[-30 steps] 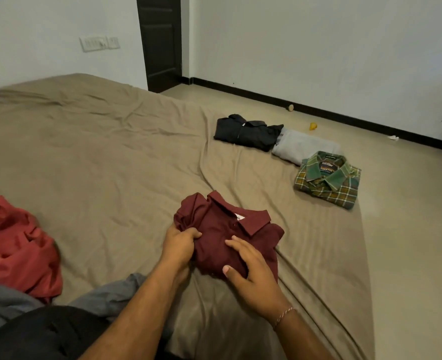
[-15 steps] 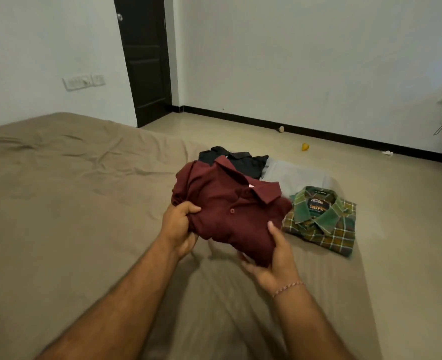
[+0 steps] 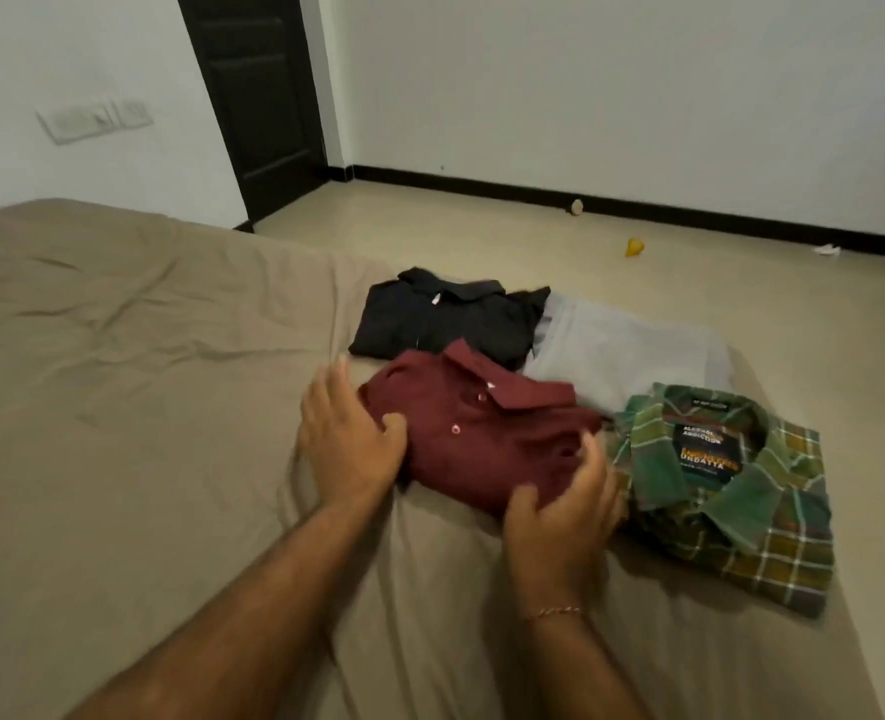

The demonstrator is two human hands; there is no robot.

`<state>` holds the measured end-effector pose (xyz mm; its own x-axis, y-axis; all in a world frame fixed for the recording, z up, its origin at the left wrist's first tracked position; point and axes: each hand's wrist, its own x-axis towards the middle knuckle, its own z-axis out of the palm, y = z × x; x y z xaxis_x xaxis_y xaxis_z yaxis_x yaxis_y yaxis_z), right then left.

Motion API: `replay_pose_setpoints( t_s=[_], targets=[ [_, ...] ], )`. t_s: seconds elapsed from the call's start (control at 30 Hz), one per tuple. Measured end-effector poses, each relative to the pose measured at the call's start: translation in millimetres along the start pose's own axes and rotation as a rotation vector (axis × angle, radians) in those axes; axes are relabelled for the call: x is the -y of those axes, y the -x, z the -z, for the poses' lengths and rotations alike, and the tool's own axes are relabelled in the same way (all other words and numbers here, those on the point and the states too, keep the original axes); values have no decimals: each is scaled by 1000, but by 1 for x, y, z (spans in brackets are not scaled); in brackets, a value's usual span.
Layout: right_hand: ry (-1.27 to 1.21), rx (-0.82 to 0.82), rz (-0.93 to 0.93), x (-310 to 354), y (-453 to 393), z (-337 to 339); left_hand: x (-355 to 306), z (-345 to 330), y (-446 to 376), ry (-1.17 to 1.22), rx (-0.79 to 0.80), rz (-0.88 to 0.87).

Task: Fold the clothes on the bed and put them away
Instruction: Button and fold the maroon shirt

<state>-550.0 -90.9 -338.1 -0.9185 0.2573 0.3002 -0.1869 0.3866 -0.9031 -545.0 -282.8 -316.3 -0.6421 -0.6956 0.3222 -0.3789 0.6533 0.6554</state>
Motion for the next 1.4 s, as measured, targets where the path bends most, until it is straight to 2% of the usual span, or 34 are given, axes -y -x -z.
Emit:
replay_pose_setpoints(
  t_s=[0.07, 0.1, 0.13, 0.2, 0.23, 0.3, 0.4, 0.53, 0.63, 0.73, 0.8, 0.87, 0.97, 1.03, 1.13, 1.23, 1.33, 1.4],
  targets=[
    [109, -71, 492, 33, -4, 1, -20, 2, -2, -118, -8, -385],
    [117, -52, 559, 46, -16, -8, -24, -8, -11, -167, 62, -505],
    [132, -23, 514, 44, -32, -23, -32, -17, -18, -214, 157, -561],
    [297, 72, 290, 22, -59, -57, -29, -41, -31, -289, 374, -497],
    [451, 151, 245, 7, -63, -69, -22, -51, -33, -307, 454, -447],
    [693, 293, 302, -24, -57, -83, 1, -64, -25, -348, 544, -387],
    [742, 321, 442, -44, -52, -86, 21, -76, -13, -336, 495, -407],
    [798, 328, 513, -57, -50, -94, 32, -91, -6, -345, 413, -436],
    [809, 339, 507, -57, -46, -98, 31, -90, -15, -323, 500, -418],
    [844, 347, 478, -41, -49, -89, 22, -74, -19, -189, 585, -380],
    [894, 380, 530, -12, -33, -72, 28, -39, -1, -75, 578, -347],
    [890, 455, 685, 8, -2, -62, 41, -4, 23, 64, 587, -333],
    [721, 572, 823, 37, 72, -59, 62, 65, 53, 435, 710, -102],
    [619, 610, 807, 54, 117, -64, 85, 103, 60, 538, 658, -12],
    [463, 747, 819, 105, 208, -76, 148, 193, 83, 435, 490, 42],
    [263, 963, 695, 142, 279, -91, 190, 278, 112, 268, 394, 107],
    [46, 1395, 354, 186, 350, -87, 229, 361, 155, 62, 309, 216],
    [116, 1615, 274, 205, 387, -80, 252, 406, 181, -225, 312, 254]
  ],
)
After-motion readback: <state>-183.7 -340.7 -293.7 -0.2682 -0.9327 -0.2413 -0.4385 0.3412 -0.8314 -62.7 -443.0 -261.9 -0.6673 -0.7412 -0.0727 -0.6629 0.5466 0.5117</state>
